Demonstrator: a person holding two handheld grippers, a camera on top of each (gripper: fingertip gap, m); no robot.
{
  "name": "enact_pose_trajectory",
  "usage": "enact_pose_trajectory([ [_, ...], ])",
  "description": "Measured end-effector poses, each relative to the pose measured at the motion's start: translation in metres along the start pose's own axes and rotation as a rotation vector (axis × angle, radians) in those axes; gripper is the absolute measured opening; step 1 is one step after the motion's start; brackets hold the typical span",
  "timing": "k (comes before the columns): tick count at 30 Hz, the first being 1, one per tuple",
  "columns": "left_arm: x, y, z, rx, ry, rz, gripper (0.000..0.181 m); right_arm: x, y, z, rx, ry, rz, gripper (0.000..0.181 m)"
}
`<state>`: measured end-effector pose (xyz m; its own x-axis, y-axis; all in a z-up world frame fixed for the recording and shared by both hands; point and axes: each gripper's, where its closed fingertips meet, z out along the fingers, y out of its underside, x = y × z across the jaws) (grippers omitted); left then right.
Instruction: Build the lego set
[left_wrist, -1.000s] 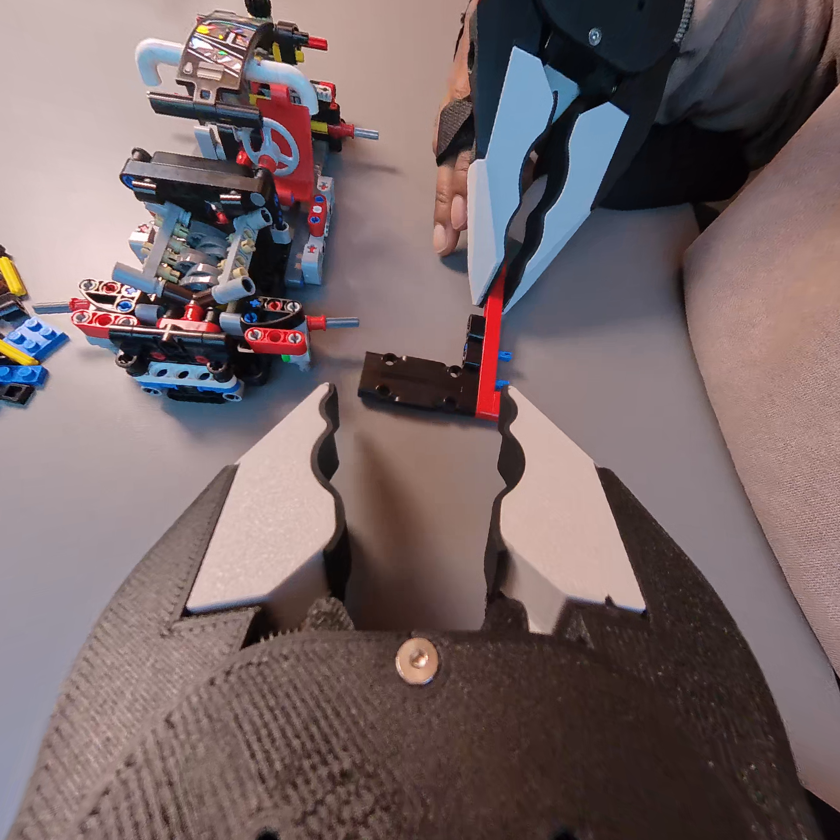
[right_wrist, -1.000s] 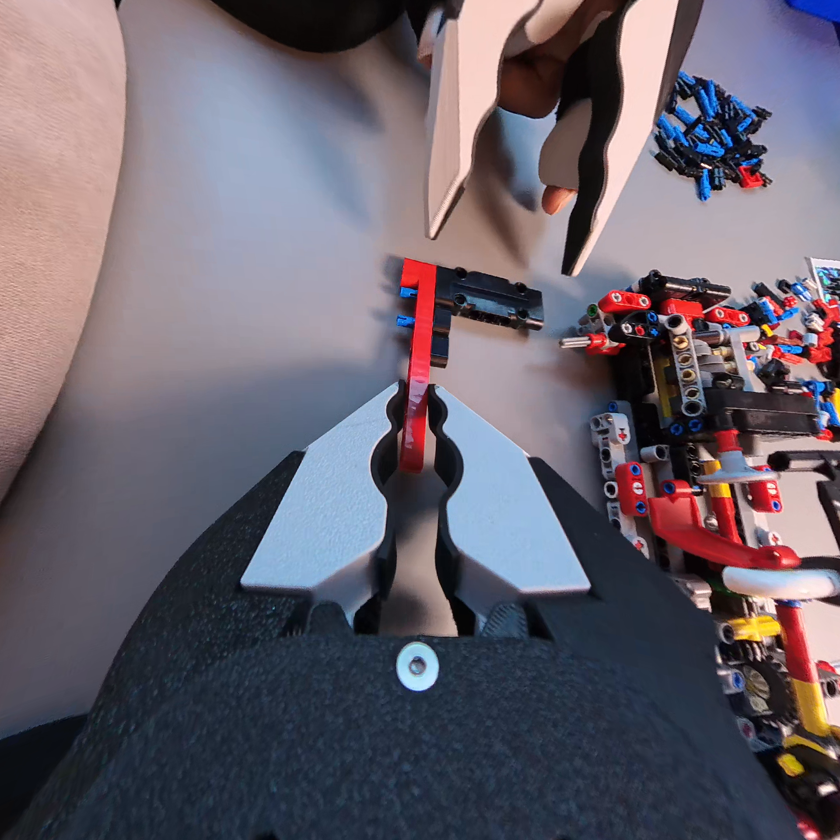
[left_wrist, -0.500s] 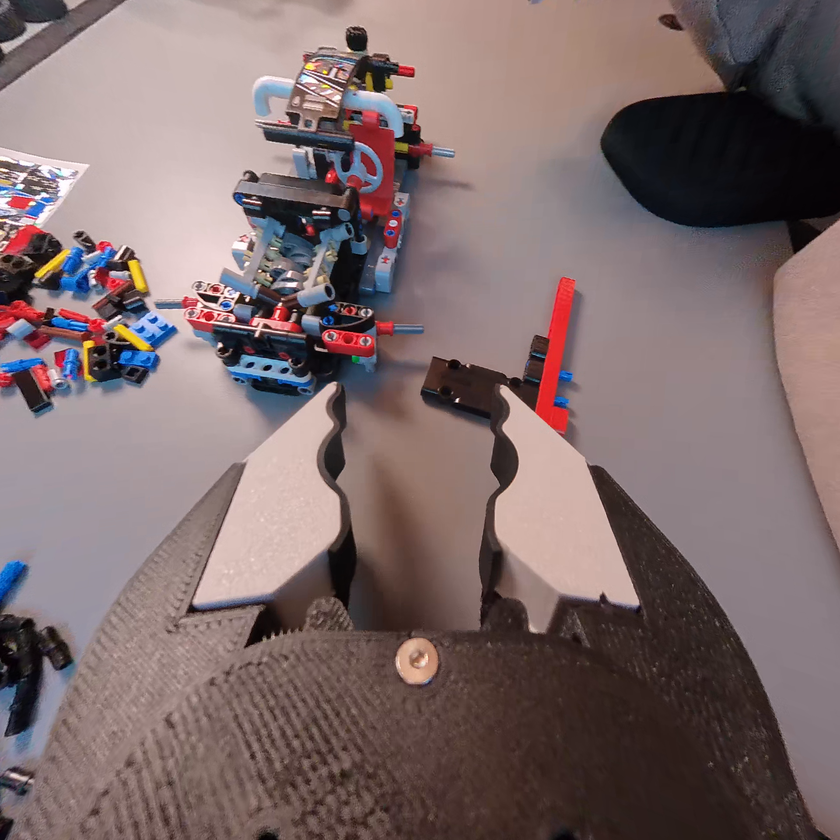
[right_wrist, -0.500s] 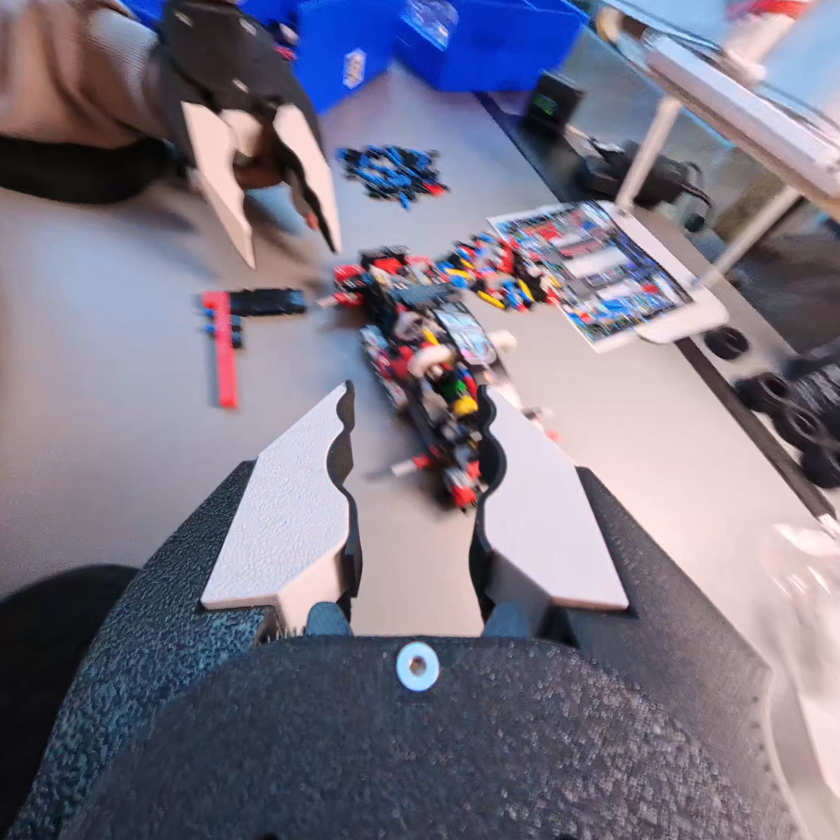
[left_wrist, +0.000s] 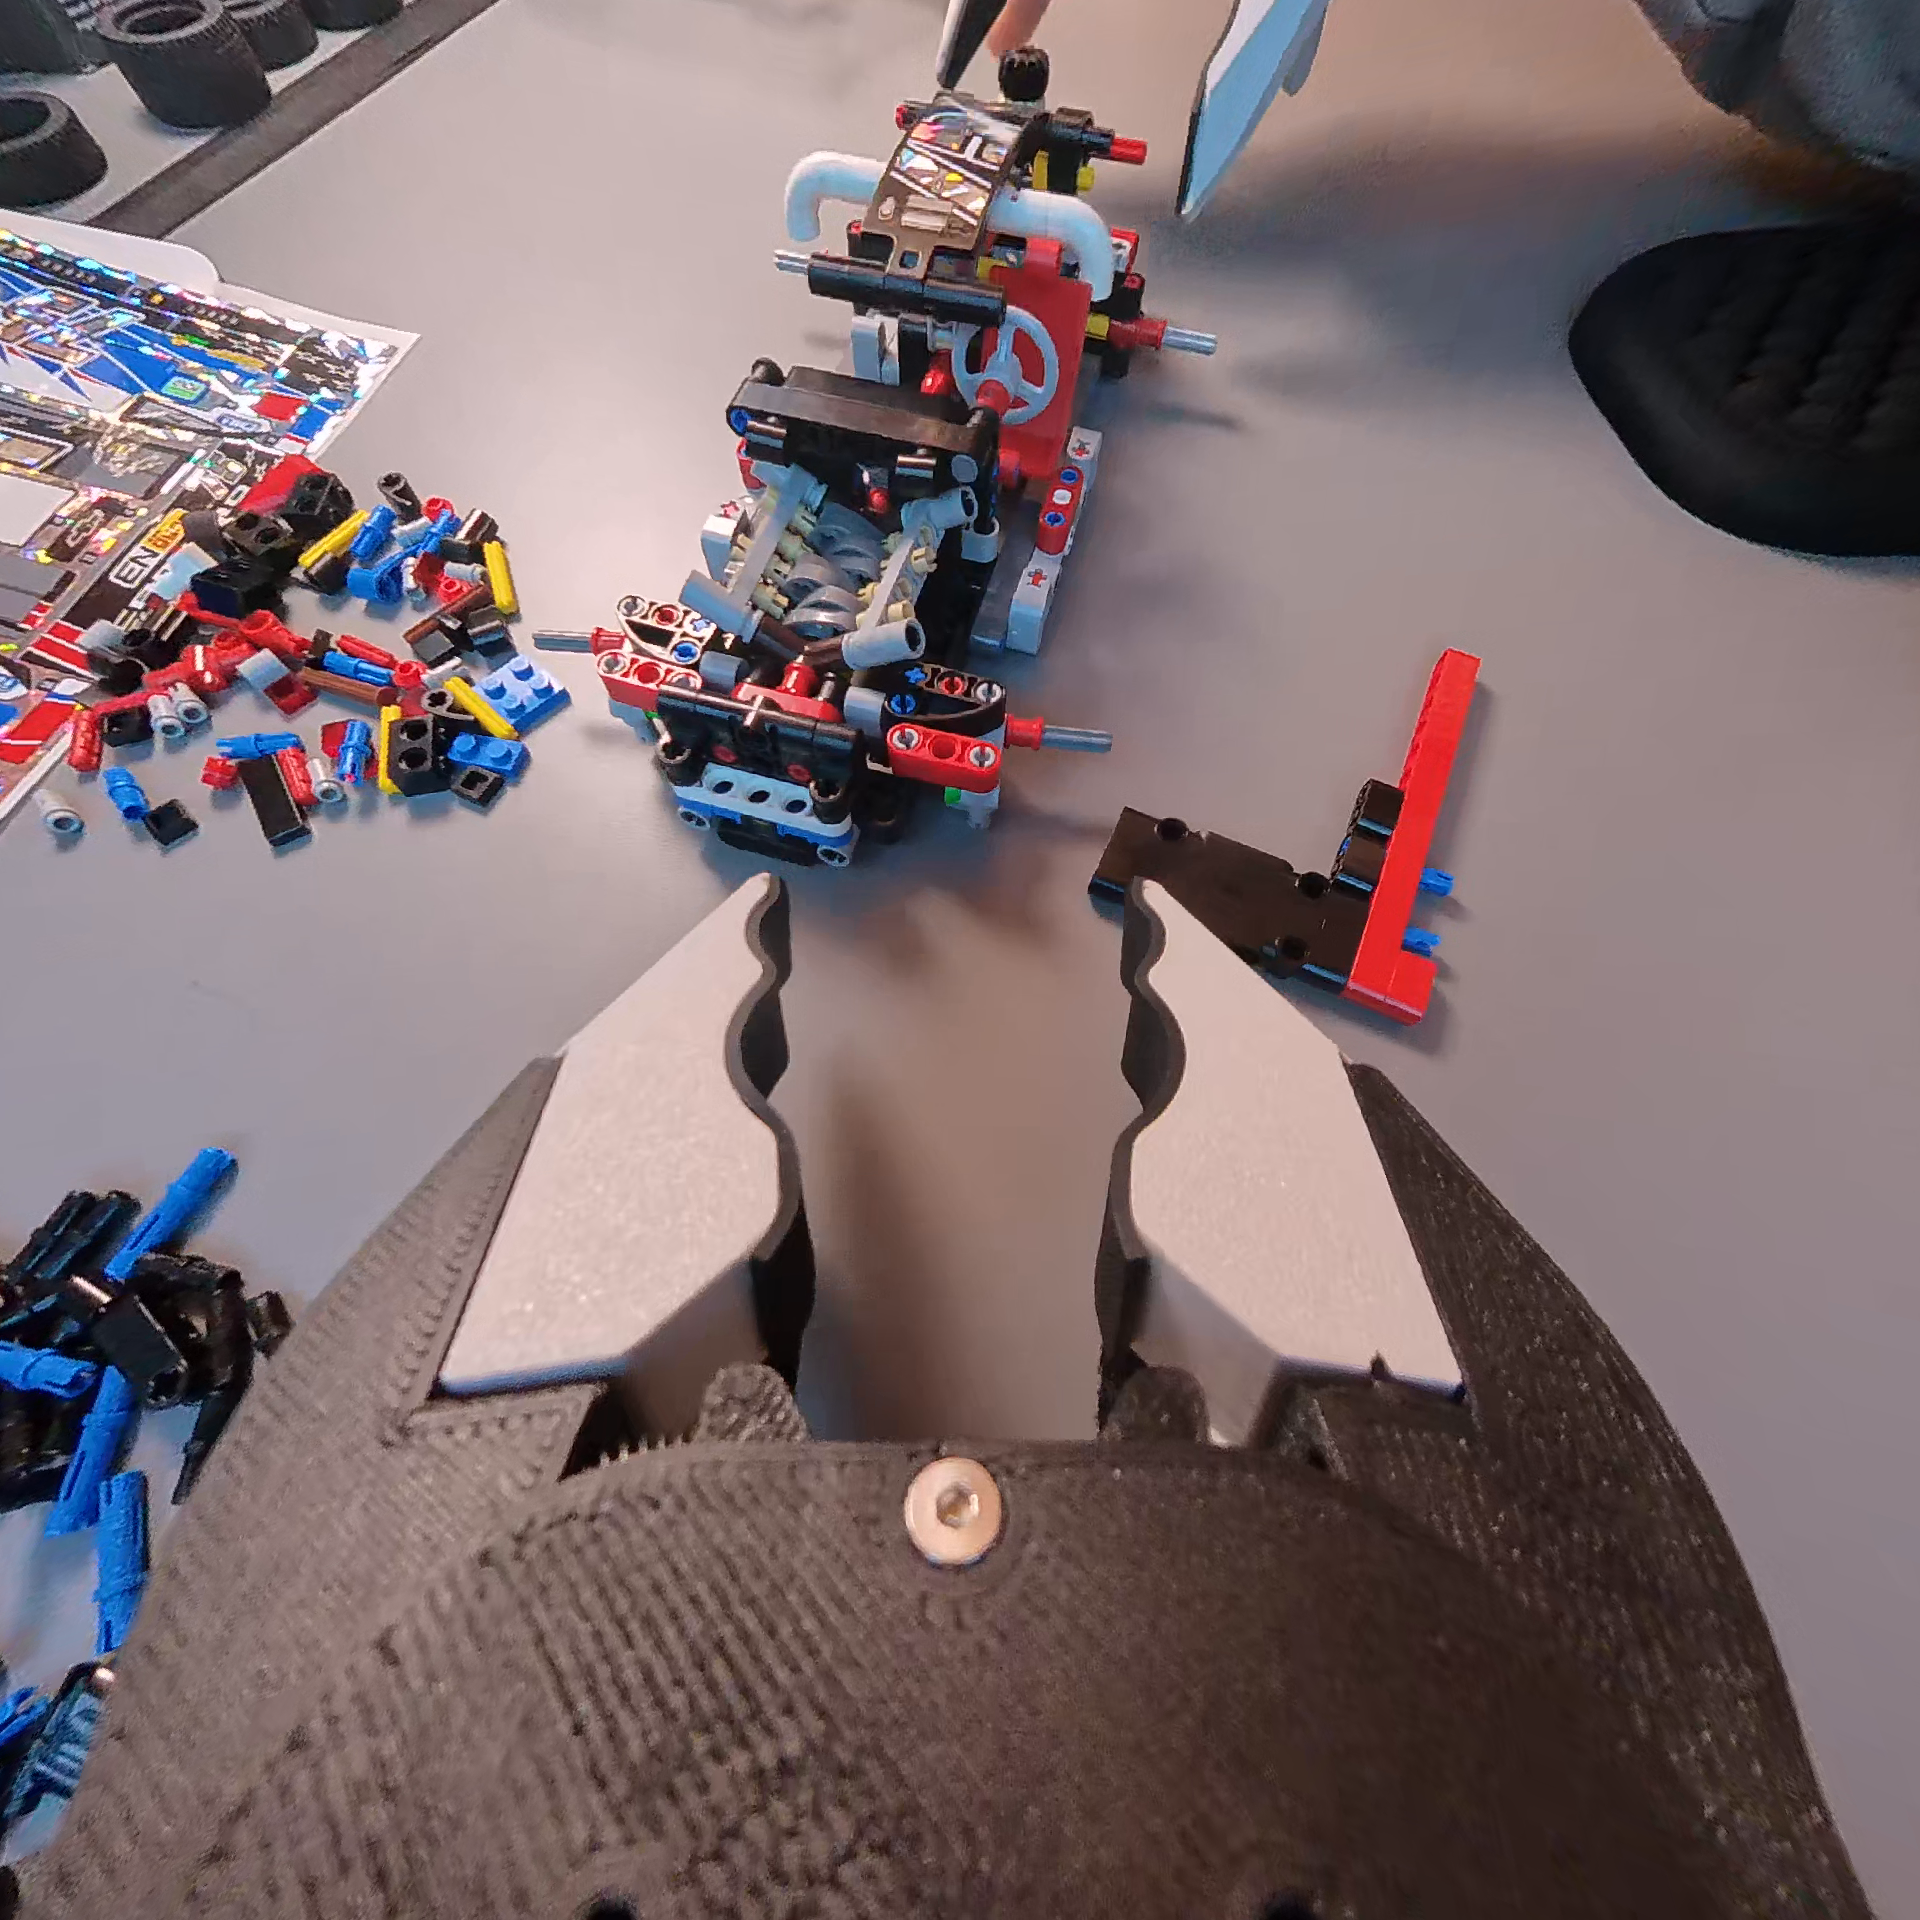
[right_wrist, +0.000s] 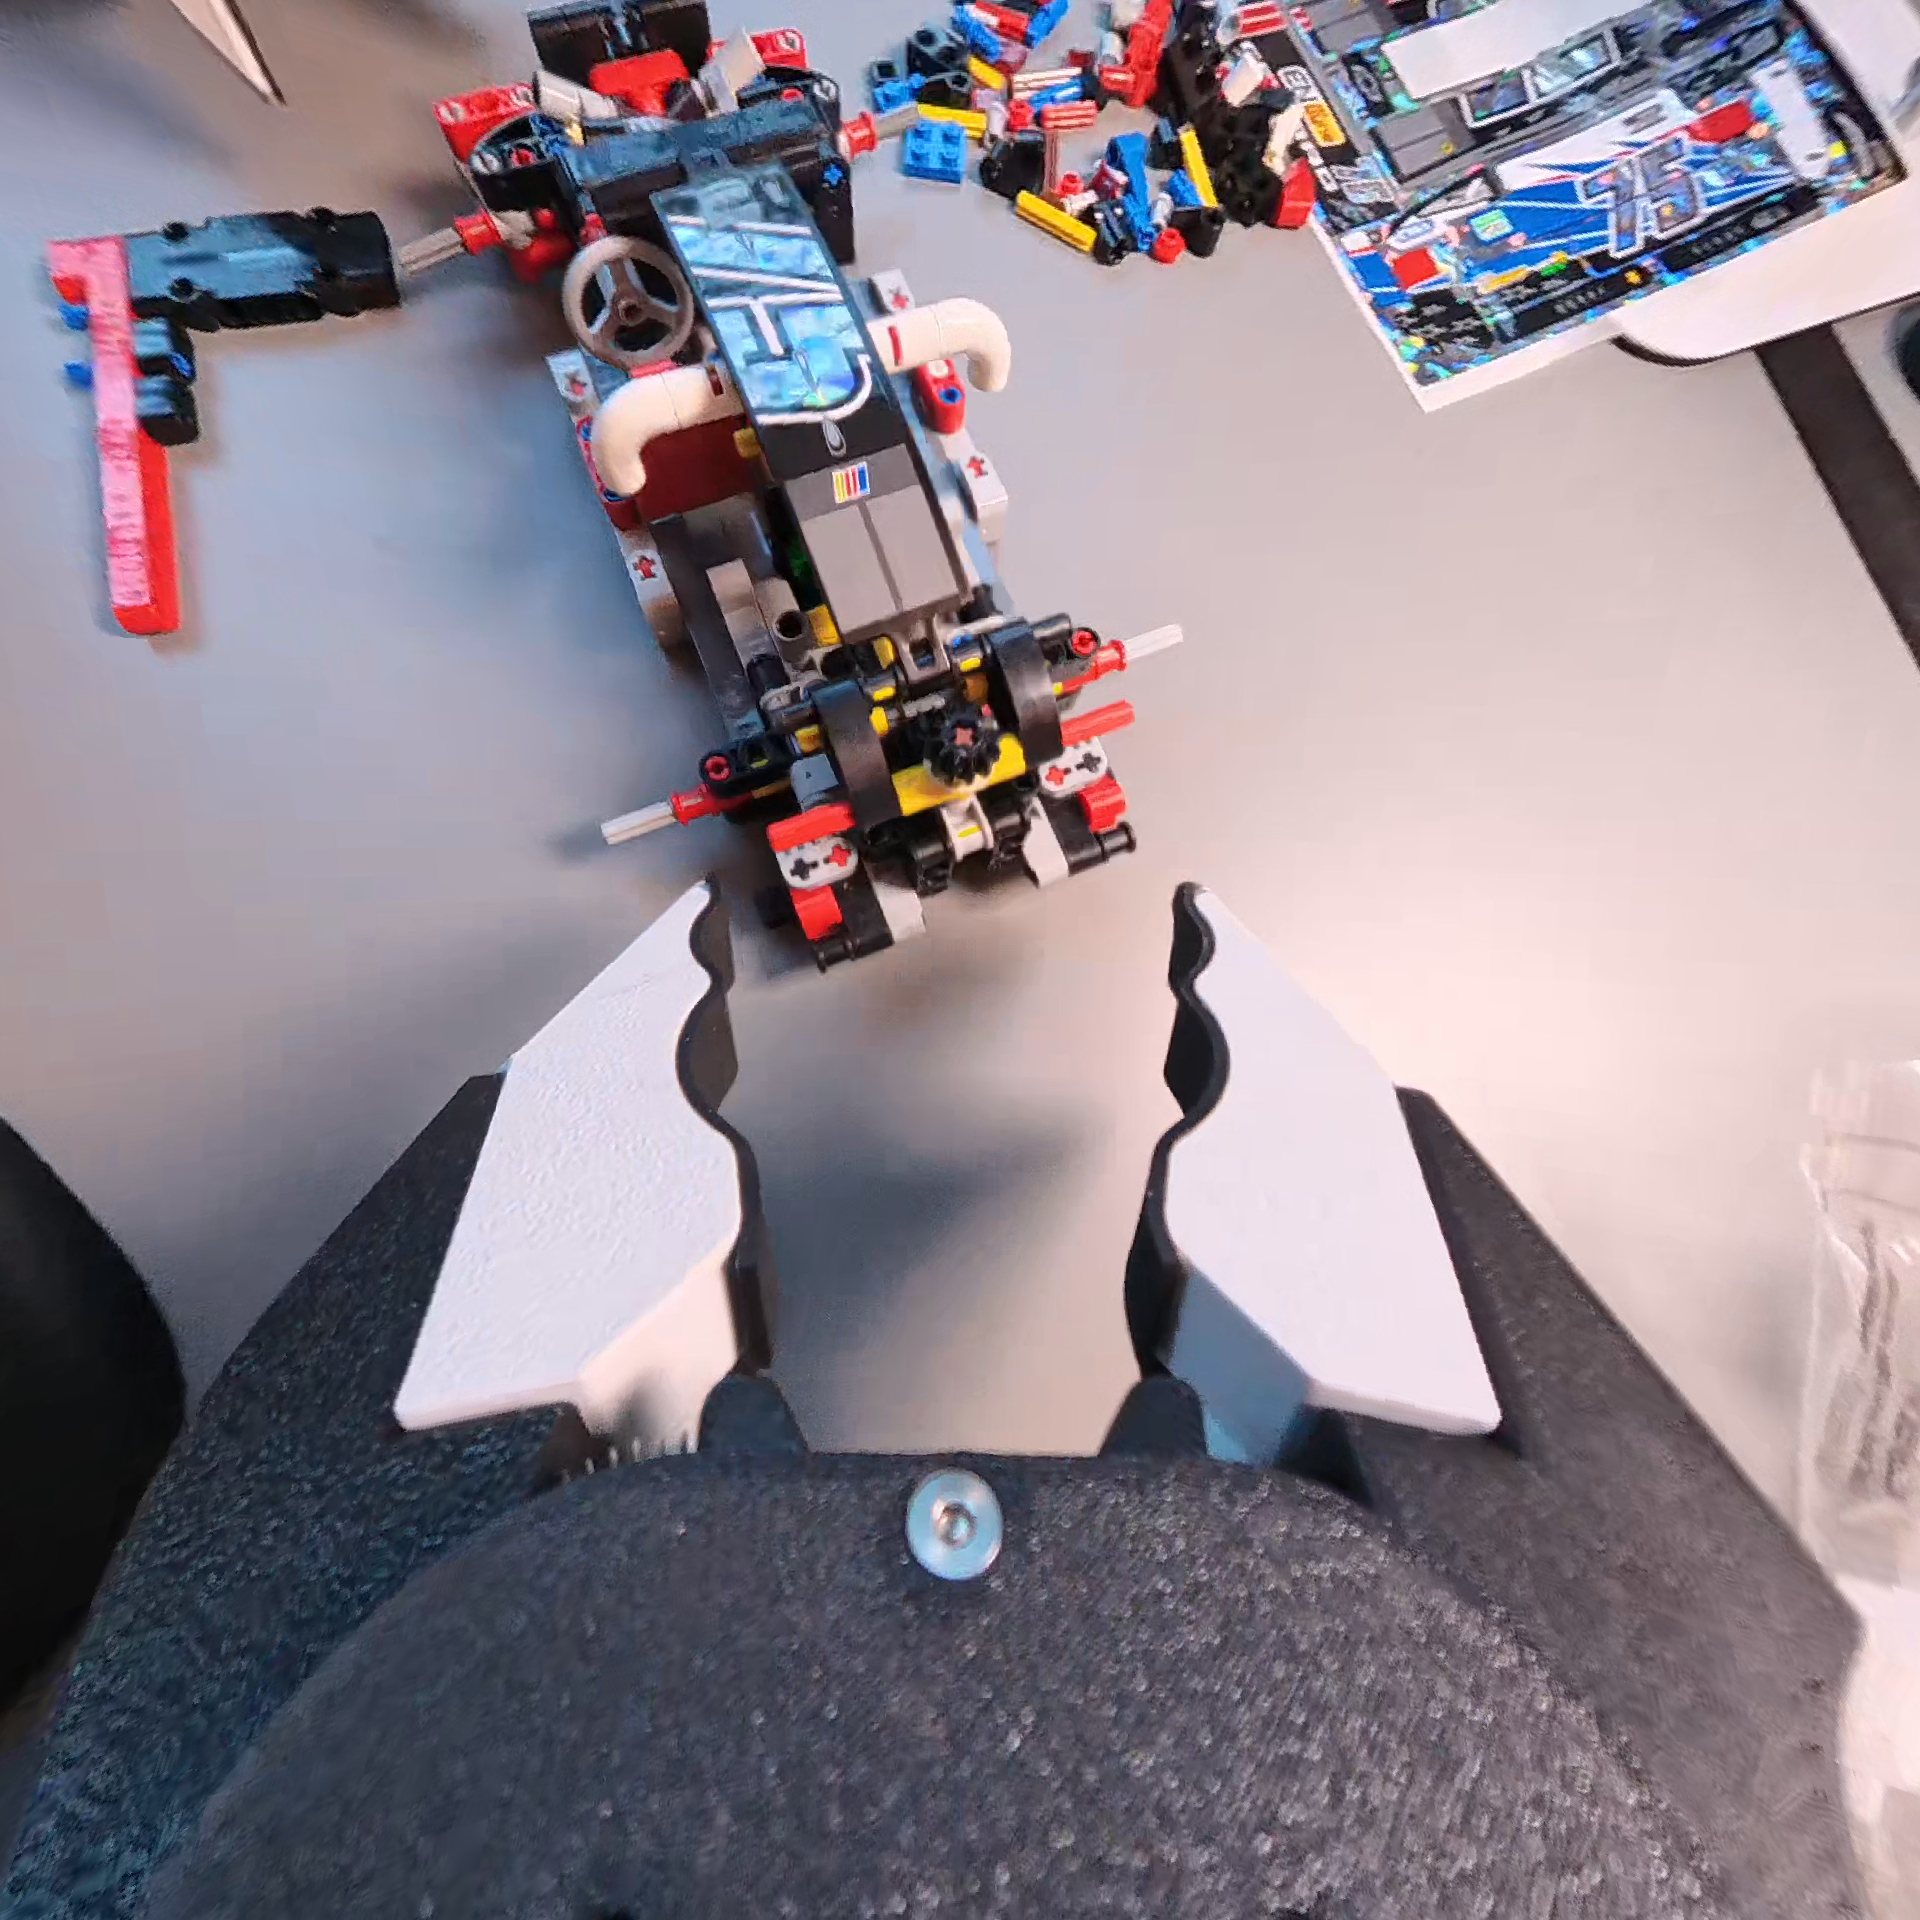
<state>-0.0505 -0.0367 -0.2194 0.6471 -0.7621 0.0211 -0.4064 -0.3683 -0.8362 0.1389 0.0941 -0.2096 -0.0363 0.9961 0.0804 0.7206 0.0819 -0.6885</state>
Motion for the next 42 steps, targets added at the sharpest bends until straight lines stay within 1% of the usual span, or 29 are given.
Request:
enact_pose_trajectory([
  [3, -0.003, 0.003, 0.0, -0.006, -0.01, -0.007, 0.063, -0.001, -0.011, 0.006, -0.022, -0.054, -0.05, 0.09],
  [6, -0.005, 0.003, -0.001, 0.001, -0.011, -0.014, 0.063, -0.006, -0.019, 0.012, -0.059, -0.105, -0.111, 0.092],
  [7, -0.005, 0.003, -0.001, 0.0, -0.01, -0.015, 0.063, -0.008, -0.02, 0.015, -0.073, -0.122, -0.122, 0.091],
  [10, -0.003, 0.005, 0.0, -0.008, -0.004, -0.009, 0.062, -0.005, -0.016, 0.023, -0.133, -0.114, -0.161, 0.076],
  [11, -0.002, 0.005, 0.001, -0.011, -0.004, -0.004, 0.062, -0.005, -0.016, 0.023, -0.132, -0.119, -0.161, 0.074],
  [17, 0.003, 0.005, 0.002, -0.024, -0.003, 0.04, 0.061, -0.01, -0.007, 0.014, -0.097, -0.131, -0.106, 0.074],
  [24, 0.009, 0.001, 0.002, -0.017, 0.006, 0.057, 0.06, -0.019, 0.015, -0.009, -0.142, -0.099, -0.084, 0.074],
  [30, 0.012, -0.002, 0.001, -0.01, 0.006, 0.073, 0.059, -0.018, 0.046, -0.038, -0.158, -0.021, -0.005, 0.074],
  [37, 0.013, -0.006, 0.001, 0.004, 0.004, 0.073, 0.059, -0.018, 0.082, -0.073, -0.127, 0.121, 0.18, 0.073],
  [38, 0.013, -0.006, 0.001, 0.006, 0.004, 0.072, 0.059, -0.02, 0.088, -0.076, -0.138, 0.141, 0.217, 0.053],
  [39, 0.013, -0.006, 0.0, 0.007, 0.004, 0.071, 0.059, -0.015, 0.094, -0.078, -0.148, 0.203, 0.254, 0.05],
  [40, 0.012, -0.006, 0.001, 0.008, 0.003, 0.07, 0.059, -0.014, 0.099, -0.079, -0.154, 0.246, 0.275, 0.053],
  [41, 0.012, -0.006, 0.001, 0.009, 0.003, 0.069, 0.059, -0.014, 0.102, -0.08, -0.156, 0.281, 0.285, 0.065],
  [42, 0.012, -0.006, 0.001, 0.01, 0.004, 0.068, 0.059, -0.016, 0.102, -0.08, -0.148, 0.294, 0.282, 0.071],
])
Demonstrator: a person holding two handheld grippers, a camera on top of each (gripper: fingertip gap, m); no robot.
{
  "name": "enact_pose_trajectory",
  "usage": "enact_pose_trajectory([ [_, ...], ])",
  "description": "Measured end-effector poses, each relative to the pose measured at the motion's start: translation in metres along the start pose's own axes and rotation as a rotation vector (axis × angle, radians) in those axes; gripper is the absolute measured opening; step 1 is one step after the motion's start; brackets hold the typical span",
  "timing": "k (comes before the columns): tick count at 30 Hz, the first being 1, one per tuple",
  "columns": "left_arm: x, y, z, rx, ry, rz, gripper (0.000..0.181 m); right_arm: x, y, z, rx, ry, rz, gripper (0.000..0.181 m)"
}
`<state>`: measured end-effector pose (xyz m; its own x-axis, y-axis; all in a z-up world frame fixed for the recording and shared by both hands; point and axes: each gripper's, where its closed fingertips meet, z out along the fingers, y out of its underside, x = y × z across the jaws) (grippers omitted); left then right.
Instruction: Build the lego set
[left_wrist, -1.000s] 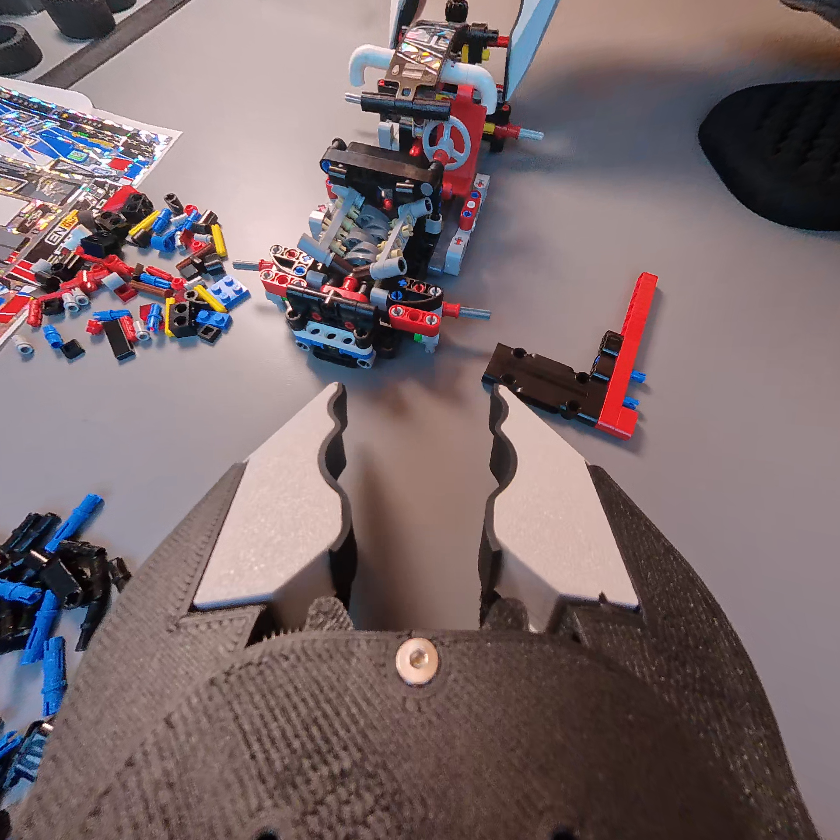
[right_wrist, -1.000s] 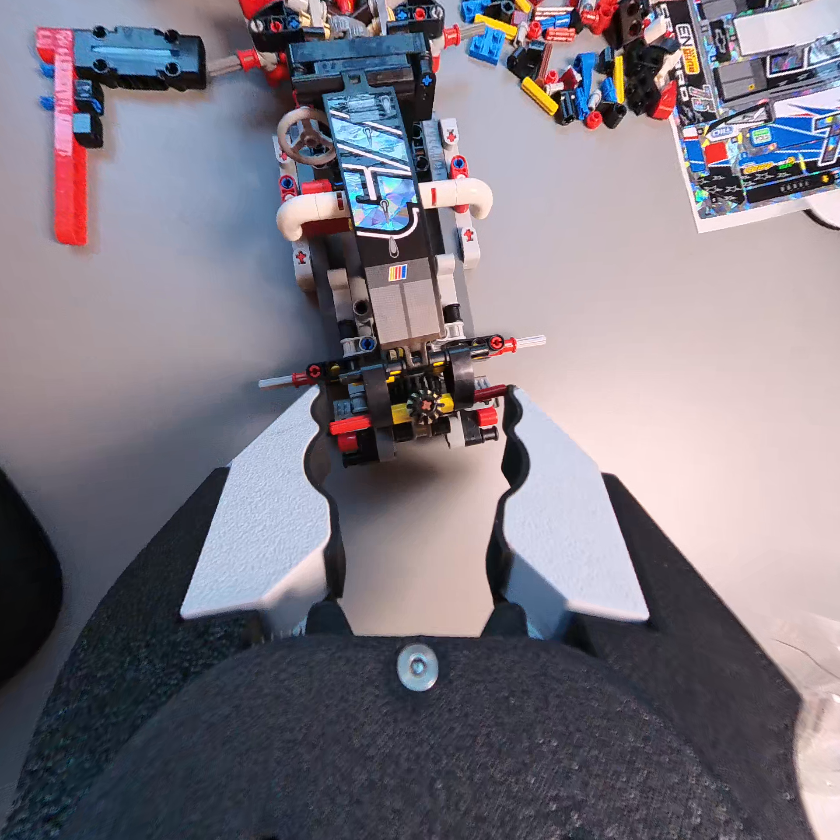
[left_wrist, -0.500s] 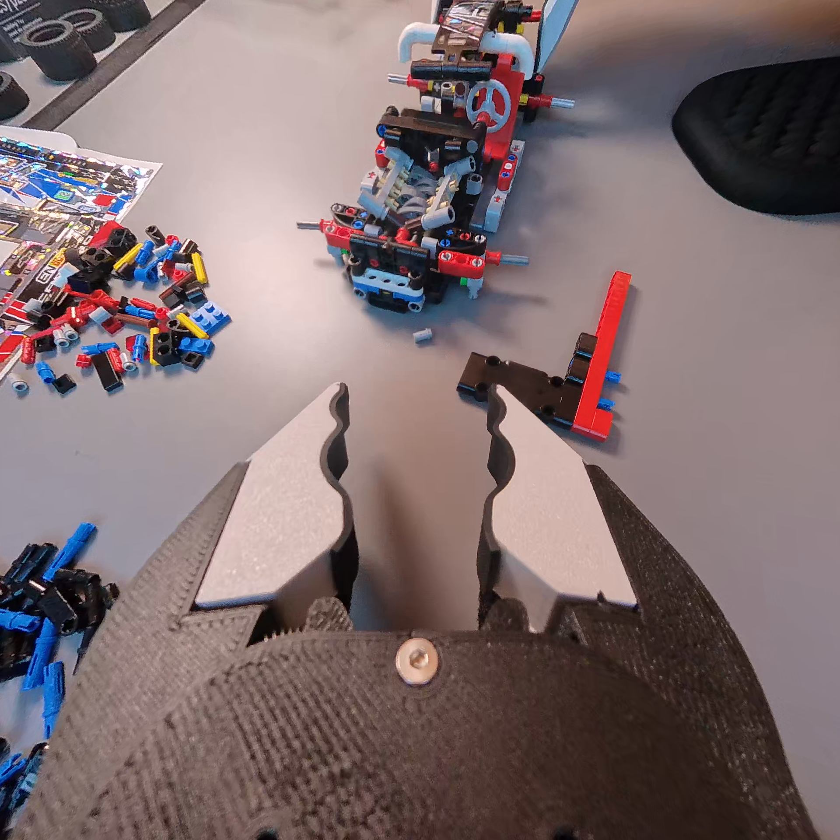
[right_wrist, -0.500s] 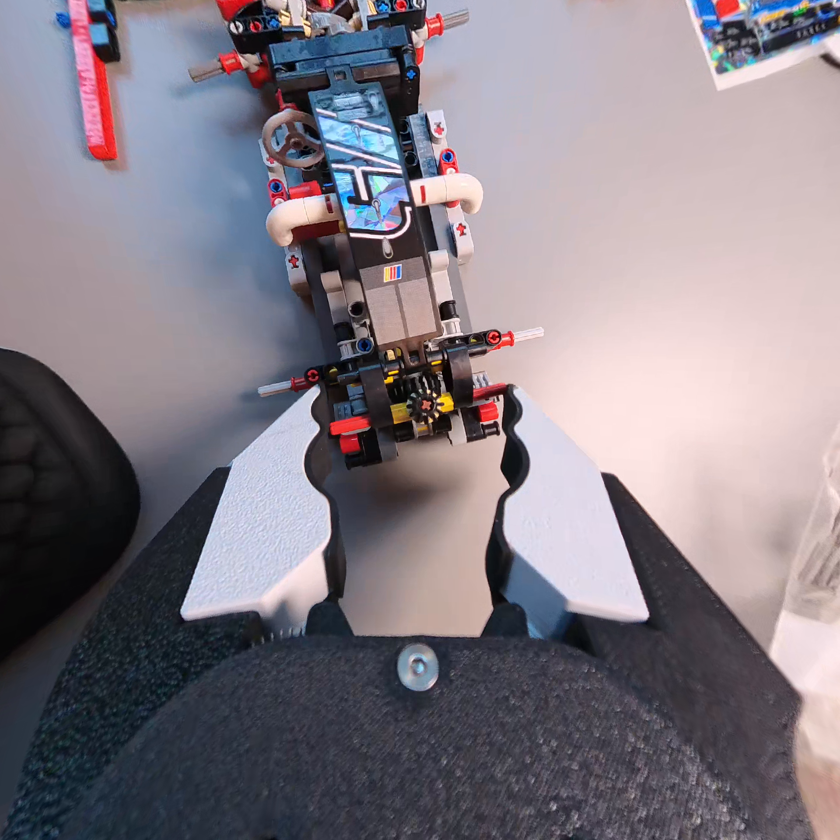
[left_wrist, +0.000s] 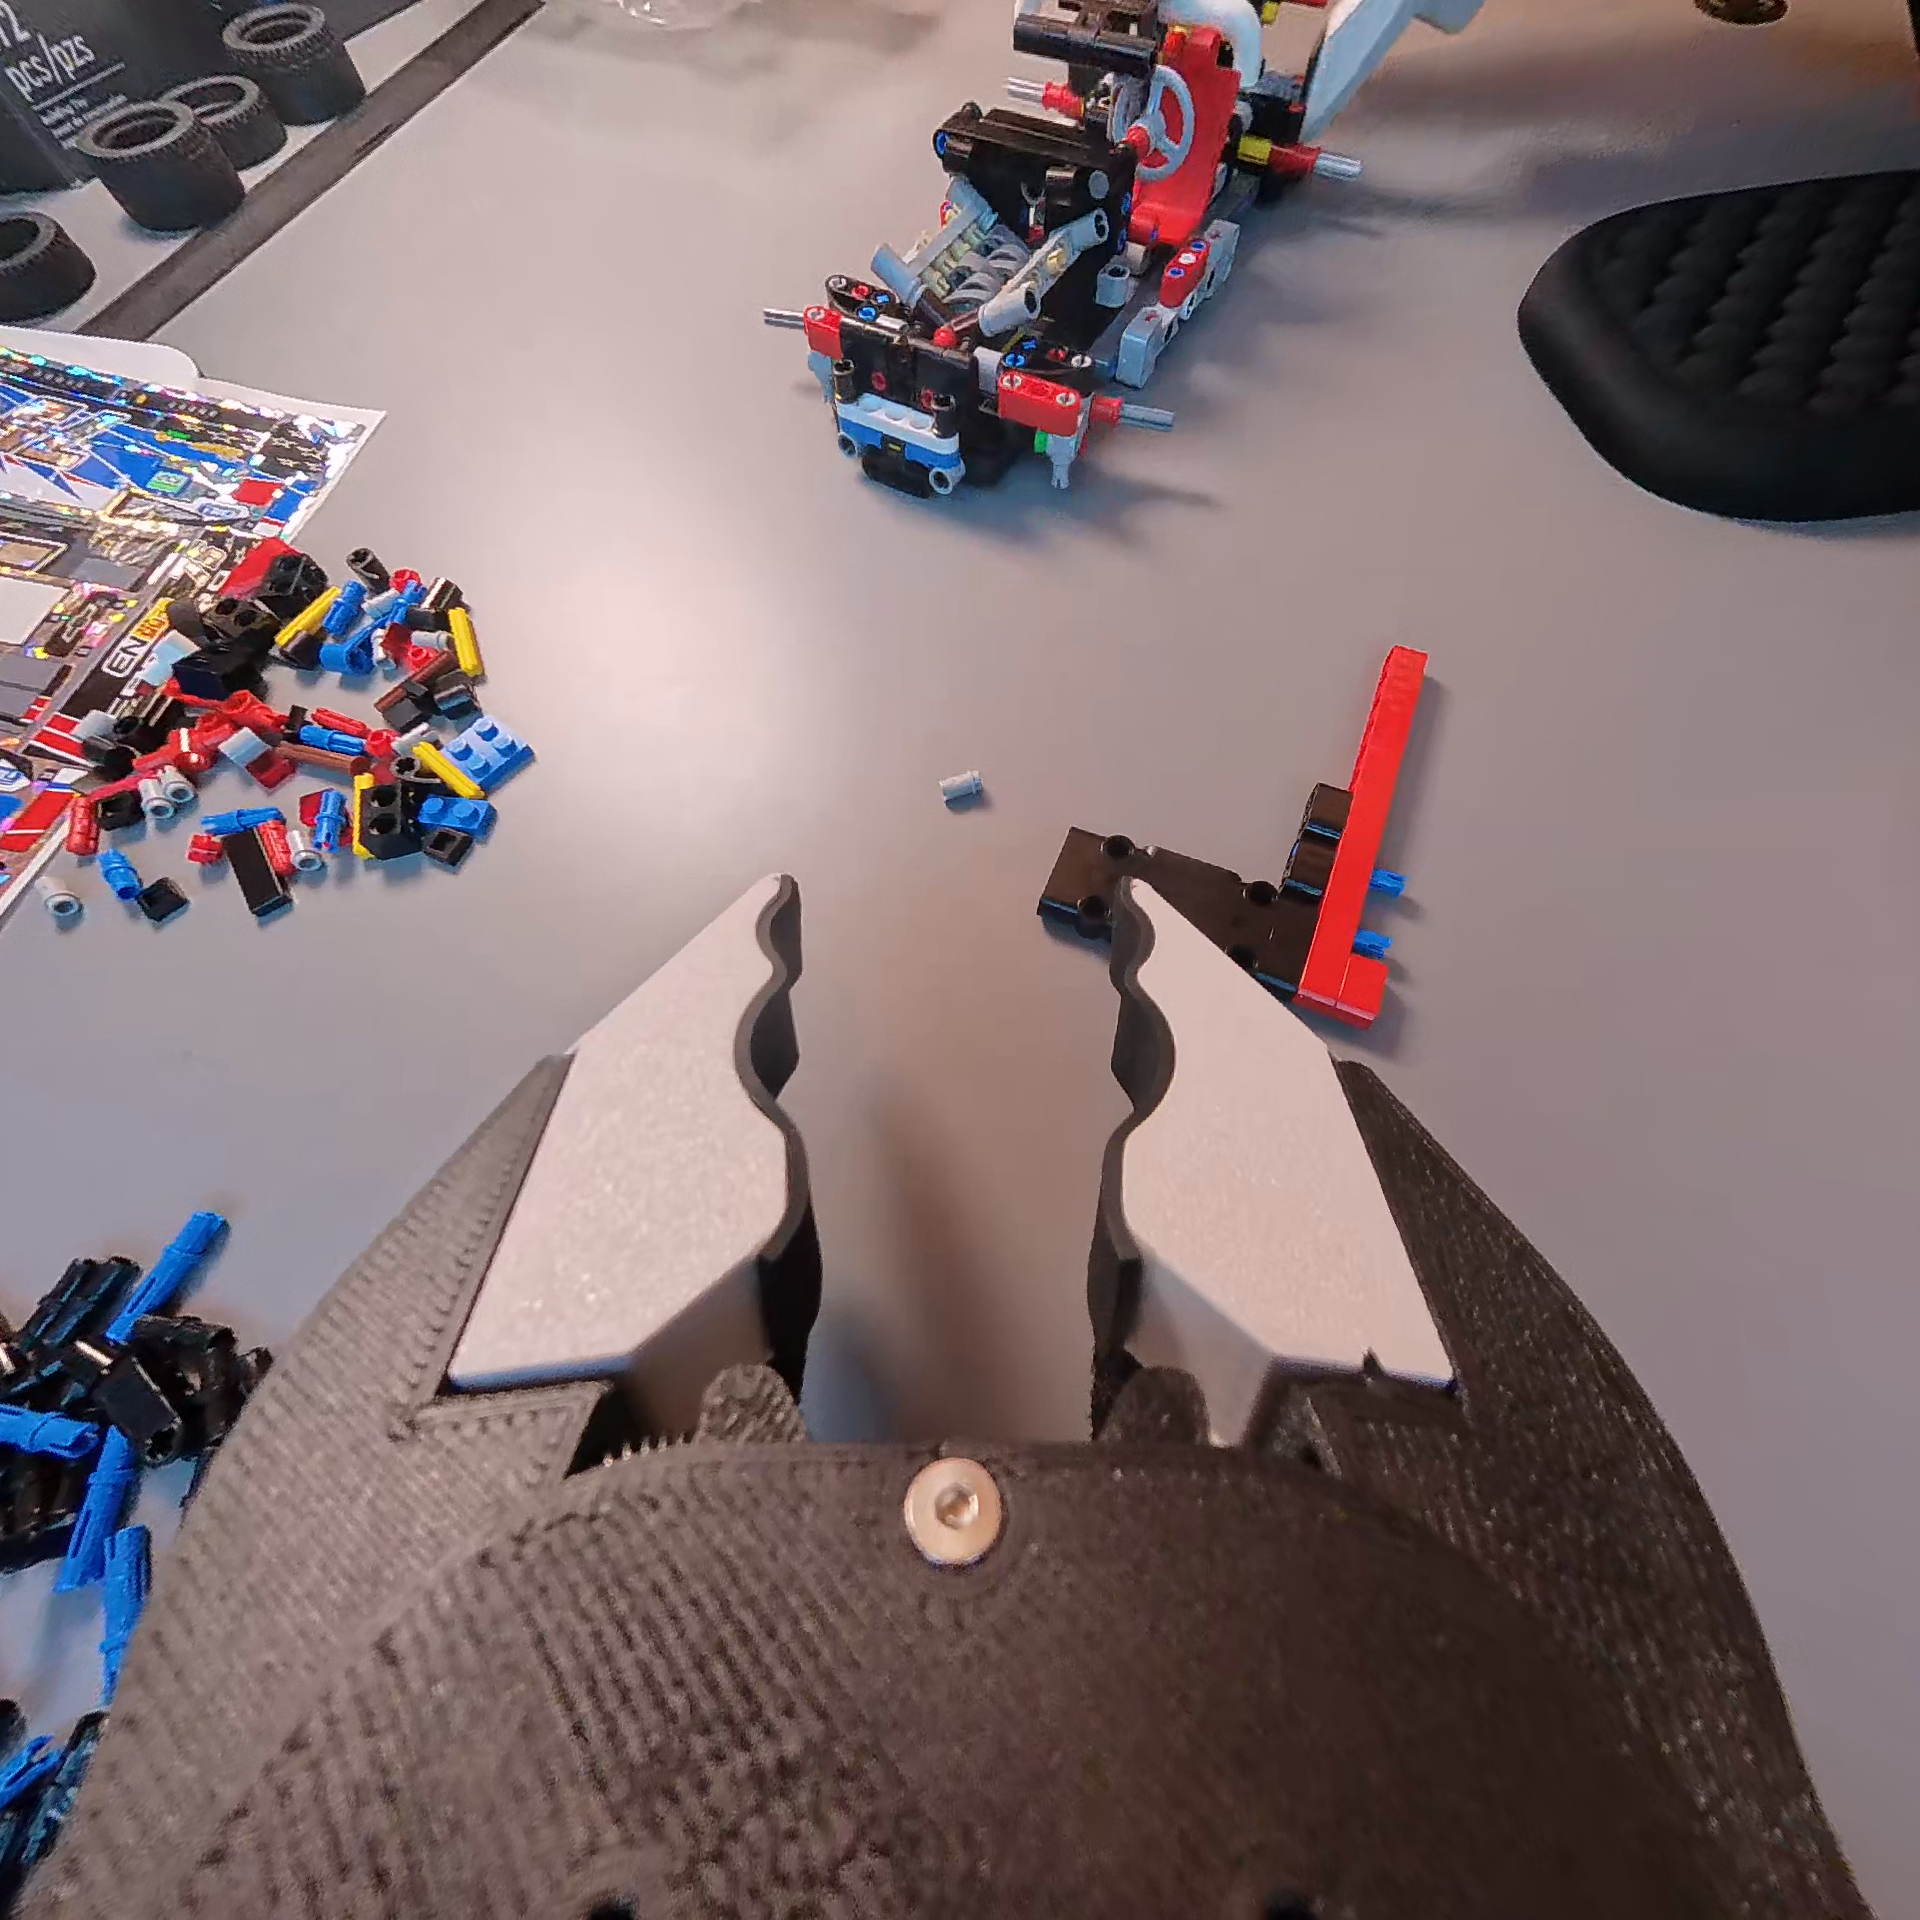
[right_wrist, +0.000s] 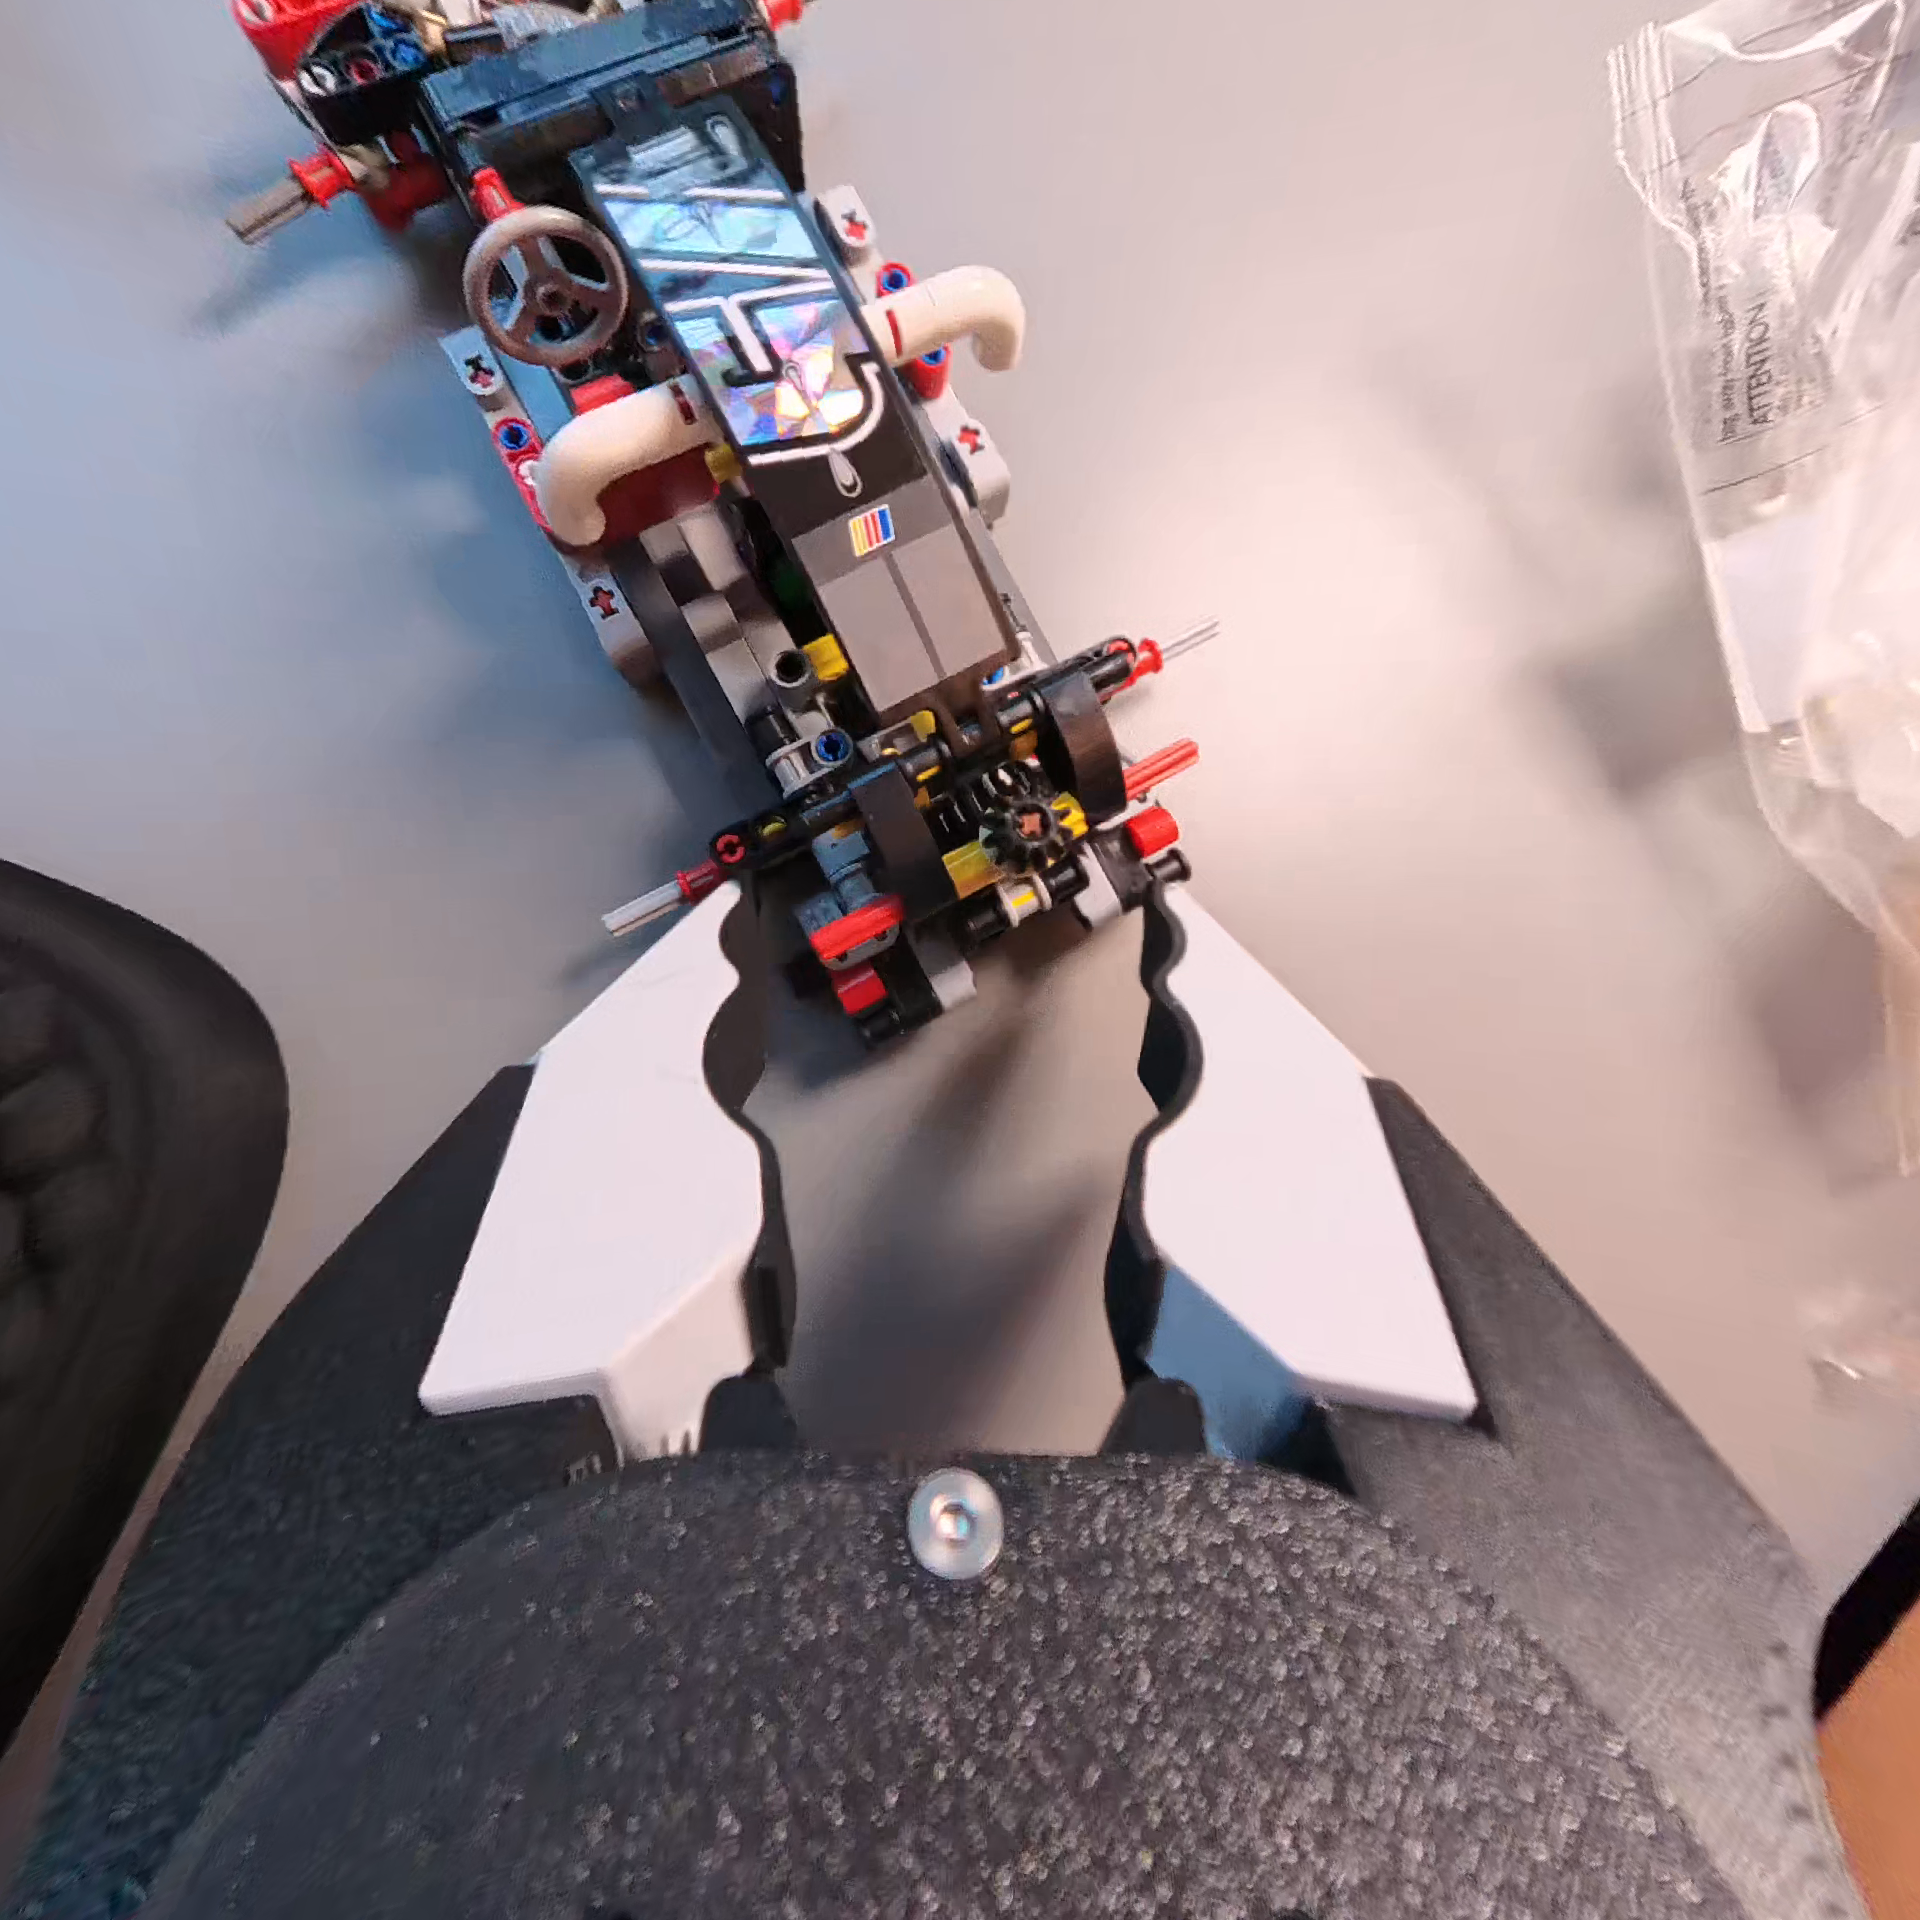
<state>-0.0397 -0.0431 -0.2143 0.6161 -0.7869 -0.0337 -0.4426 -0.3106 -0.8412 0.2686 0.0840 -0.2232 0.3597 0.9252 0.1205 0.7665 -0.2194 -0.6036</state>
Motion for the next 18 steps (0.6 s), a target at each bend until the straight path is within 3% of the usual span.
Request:
enact_pose_trajectory([
  [8, 0.0, 0.004, 0.004, -0.008, 0.014, -0.022, 0.059, -0.008, -0.013, -0.007, 0.045, -0.078, -0.112, 0.084],
  [11, -0.001, 0.005, 0.004, -0.011, 0.013, -0.027, 0.058, -0.002, -0.014, 0.0, -0.021, -0.116, -0.179, 0.091],
  [18, -0.004, 0.004, 0.0, -0.002, -0.001, -0.028, 0.058, -0.007, -0.022, 0.014, -0.061, -0.19, -0.22, 0.088],
])
